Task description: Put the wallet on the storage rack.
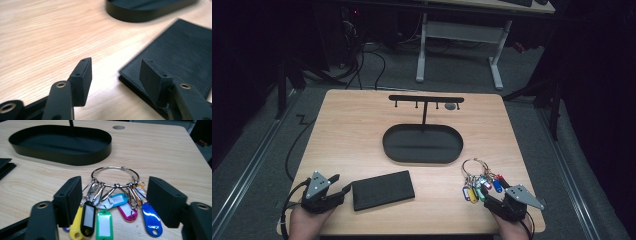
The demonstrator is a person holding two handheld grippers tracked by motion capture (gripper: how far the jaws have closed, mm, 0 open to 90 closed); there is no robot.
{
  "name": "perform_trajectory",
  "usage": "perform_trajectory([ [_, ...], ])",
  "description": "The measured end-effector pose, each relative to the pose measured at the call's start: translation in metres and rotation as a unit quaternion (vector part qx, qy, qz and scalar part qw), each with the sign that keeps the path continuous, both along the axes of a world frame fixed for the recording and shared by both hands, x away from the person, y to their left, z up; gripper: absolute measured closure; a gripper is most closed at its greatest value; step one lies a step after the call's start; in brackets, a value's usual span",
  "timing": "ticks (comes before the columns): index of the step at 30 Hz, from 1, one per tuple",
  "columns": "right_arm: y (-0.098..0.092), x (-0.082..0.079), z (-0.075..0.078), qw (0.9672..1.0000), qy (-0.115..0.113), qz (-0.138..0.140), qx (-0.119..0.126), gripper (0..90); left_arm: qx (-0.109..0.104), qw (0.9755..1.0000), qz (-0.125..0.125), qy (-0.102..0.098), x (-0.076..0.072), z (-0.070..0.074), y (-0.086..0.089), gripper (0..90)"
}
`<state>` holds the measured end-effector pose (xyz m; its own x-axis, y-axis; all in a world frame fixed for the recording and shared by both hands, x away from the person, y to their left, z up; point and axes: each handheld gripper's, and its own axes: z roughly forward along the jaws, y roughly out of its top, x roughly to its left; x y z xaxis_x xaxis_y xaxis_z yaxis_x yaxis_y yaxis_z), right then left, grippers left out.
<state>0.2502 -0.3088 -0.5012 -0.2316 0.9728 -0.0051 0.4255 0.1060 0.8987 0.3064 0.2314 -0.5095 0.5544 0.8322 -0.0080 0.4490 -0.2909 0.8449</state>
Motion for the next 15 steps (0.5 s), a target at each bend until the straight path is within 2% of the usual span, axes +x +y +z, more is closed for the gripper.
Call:
perform_trajectory([
  [2, 0.0, 0.0, 0.0, 1.0, -0.004, -0.006, -0.003, 28.2, 0.003, 1.0, 0.0, -0.005, -0.001, 0.001, -0.002, 45.6],
  [4, -0.002, -0.001, -0.001, 0.9999, -0.006, -0.011, 0.005, 28.0, 0.02, 0.9997, -0.005, -0.013, -0.003, 0.002, -0.007, 46.8],
  [8, -0.004, -0.002, -0.002, 0.9997, -0.016, -0.013, 0.015, 29.2, 0.03, 0.9995, -0.003, -0.011, -0.003, 0.001, -0.01, 48.1],
  [10, -0.004, -0.001, -0.001, 0.9994, -0.03, -0.008, 0.016, 28.9, 0.033, 0.9994, 0.003, -0.013, -0.002, 0.001, -0.01, 50.1],
  [15, 0.0, 0.004, 0.001, 0.9993, -0.037, 0.0, 0.01, 28.8, 0.043, 0.999, 0.013, 0.003, -0.008, -0.004, -0.004, 57.5],
])
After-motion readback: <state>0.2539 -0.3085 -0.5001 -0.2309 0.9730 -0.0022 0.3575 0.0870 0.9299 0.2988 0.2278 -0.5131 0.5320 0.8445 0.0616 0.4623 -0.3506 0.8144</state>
